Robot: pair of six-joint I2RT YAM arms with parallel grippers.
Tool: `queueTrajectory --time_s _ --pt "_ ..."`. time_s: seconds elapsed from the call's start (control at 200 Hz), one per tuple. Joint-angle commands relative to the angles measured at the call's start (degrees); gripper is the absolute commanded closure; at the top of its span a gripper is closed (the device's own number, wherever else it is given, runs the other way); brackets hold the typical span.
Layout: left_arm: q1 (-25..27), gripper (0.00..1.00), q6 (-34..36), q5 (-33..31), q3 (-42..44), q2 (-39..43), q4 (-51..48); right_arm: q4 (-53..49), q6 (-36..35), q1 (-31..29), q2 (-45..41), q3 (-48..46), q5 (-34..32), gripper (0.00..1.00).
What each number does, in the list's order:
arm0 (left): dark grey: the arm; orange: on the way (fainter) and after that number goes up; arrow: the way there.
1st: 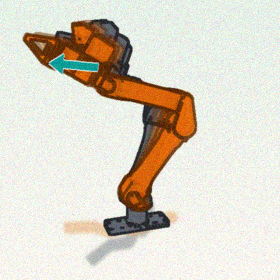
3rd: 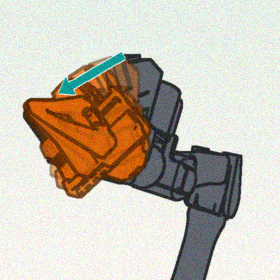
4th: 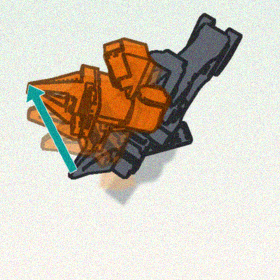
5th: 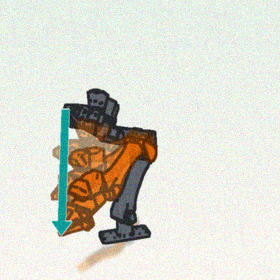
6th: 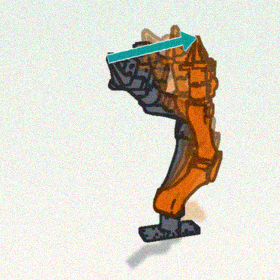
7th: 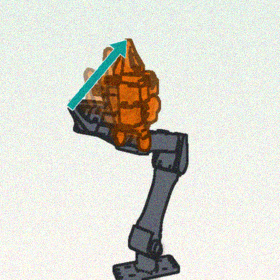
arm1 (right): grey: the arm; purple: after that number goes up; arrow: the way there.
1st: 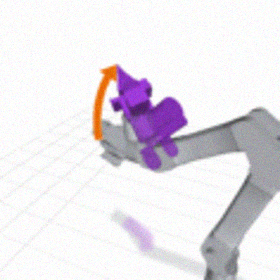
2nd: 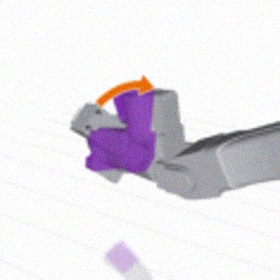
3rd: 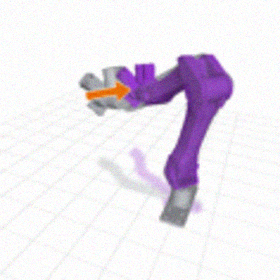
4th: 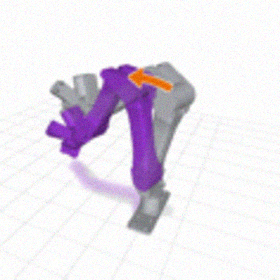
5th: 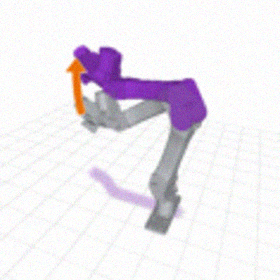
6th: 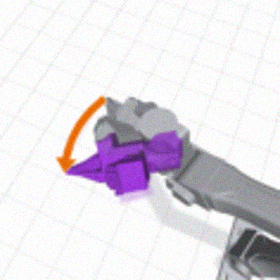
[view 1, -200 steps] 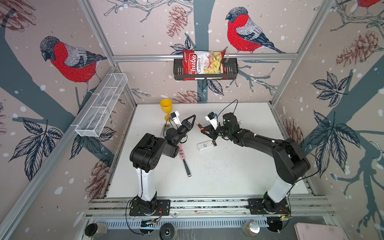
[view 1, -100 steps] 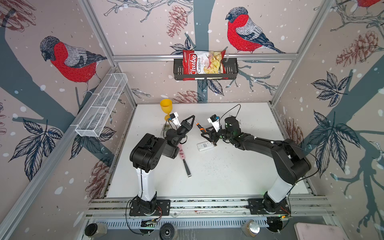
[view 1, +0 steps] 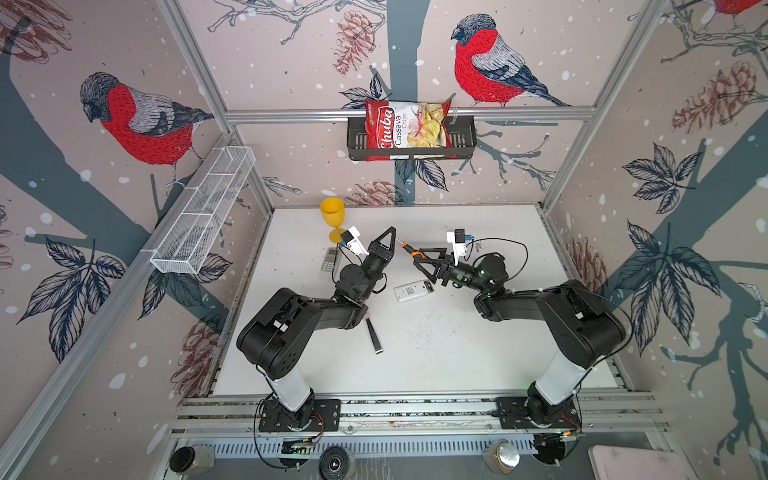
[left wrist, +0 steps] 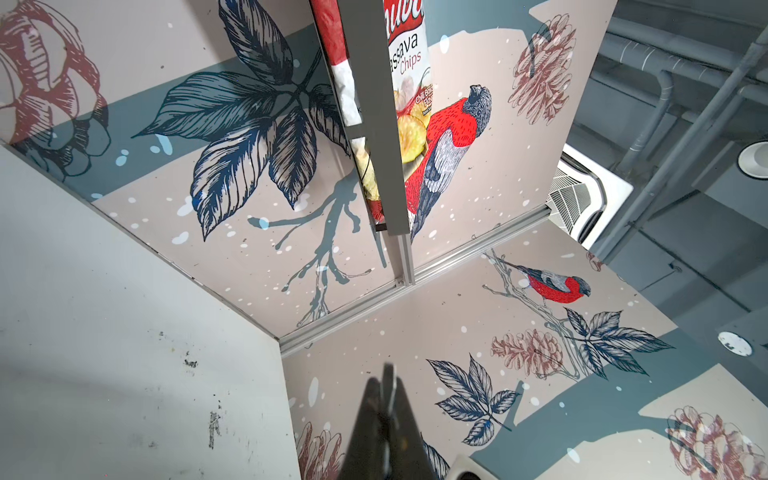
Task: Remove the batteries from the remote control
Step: 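Grasp the screwdriver handle with the right gripper while the left gripper opens and releases it, then lower the screwdriver toward the opened remote with the right gripper while the left gripper descends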
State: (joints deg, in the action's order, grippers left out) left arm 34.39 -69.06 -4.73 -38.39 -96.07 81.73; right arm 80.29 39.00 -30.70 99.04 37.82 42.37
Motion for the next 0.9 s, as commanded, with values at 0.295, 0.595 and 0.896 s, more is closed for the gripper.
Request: queueTrajectory --time_s 0.295,0.595,0.896 --pt "8.80 1.00 4.74 -12.47 -3.20 1.87 -7.22 18.27 10.51 0.81 -0.63 -2.59 1.33 0.25" --pt "11.05 1.00 6.32 -13.72 -4.76 0.32 -7.14 24.67 16.46 2.66 1.47 -3.37 2.92 0.33" --pt "11.76 1.00 5.19 -11.75 -4.76 -4.32 0.96 26.58 18.64 3.43 2.57 -3.55 2.81 0.41"
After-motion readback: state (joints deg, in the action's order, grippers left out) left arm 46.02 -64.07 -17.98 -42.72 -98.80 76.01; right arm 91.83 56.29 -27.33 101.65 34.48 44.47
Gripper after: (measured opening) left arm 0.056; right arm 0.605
